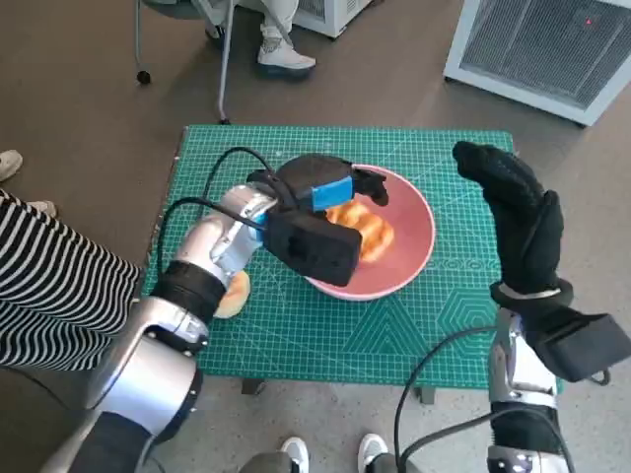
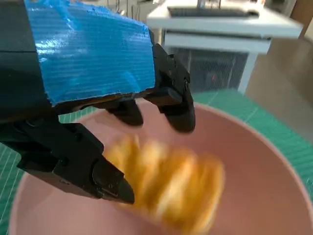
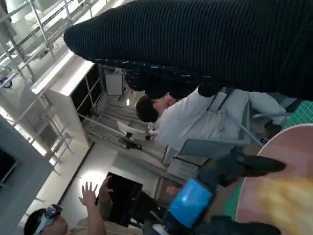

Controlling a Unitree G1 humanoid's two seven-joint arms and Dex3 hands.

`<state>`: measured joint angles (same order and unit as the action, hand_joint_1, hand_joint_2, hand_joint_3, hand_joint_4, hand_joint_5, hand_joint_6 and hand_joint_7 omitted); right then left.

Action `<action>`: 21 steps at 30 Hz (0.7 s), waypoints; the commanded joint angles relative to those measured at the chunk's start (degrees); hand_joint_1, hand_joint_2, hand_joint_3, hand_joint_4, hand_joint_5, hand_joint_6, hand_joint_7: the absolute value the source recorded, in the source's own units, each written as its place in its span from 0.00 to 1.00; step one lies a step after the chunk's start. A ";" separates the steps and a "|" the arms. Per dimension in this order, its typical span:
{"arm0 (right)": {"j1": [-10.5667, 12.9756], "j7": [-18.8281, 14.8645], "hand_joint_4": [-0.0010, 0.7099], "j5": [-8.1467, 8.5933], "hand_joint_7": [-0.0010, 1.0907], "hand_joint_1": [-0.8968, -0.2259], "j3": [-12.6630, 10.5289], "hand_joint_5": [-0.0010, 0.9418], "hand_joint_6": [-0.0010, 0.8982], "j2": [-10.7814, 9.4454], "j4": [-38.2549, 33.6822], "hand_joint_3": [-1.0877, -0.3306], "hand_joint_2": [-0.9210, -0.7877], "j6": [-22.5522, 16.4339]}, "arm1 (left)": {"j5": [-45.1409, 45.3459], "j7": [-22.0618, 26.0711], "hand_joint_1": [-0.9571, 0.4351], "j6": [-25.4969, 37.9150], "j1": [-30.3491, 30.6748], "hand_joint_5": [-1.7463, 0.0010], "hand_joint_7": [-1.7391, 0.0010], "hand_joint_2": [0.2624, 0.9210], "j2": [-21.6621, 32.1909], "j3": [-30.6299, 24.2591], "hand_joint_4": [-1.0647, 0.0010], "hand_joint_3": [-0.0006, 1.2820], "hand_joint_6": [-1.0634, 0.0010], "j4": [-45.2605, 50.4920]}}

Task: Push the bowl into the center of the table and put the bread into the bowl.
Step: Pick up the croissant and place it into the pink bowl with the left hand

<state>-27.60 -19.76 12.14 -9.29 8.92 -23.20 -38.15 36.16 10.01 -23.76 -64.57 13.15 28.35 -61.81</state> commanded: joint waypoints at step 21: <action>2.26 0.48 0.29 0.57 0.52 0.12 0.47 0.00 0.06 -0.48 1.64 0.46 0.00 2.01 | -15.05 13.46 0.52 -9.96 7.96 1.00 0.98 0.74 14.39 -11.71 0.85 0.00 0.74 20.39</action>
<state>-26.70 -19.62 12.16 -8.86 8.71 -21.65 -37.35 24.77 20.94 -33.06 -59.76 23.53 19.77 -47.44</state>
